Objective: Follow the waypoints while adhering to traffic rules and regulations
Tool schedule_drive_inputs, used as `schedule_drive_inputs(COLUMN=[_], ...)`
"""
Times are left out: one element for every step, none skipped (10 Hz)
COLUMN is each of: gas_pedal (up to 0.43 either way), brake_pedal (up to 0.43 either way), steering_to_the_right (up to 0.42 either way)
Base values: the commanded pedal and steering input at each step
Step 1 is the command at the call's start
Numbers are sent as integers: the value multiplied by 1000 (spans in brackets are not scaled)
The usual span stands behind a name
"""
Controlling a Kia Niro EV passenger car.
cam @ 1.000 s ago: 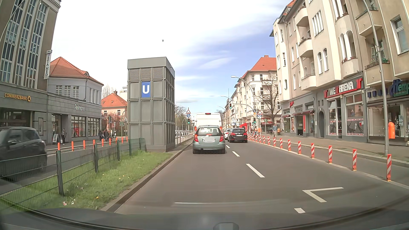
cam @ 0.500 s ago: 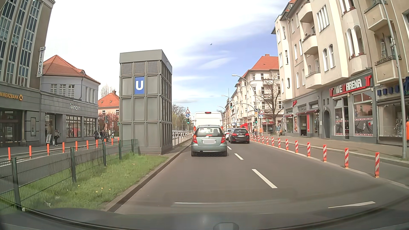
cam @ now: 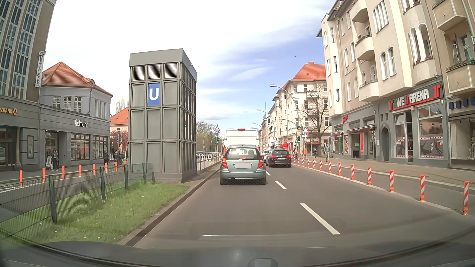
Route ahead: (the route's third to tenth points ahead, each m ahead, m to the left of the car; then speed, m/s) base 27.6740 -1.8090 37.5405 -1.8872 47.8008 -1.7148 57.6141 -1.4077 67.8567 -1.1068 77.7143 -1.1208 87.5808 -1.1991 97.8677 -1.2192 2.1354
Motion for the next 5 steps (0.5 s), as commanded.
schedule_drive_inputs(gas_pedal=[0,0,0,0,0], brake_pedal=[6,6,6,6,6], steering_to_the_right=[1,1,1,1,1])
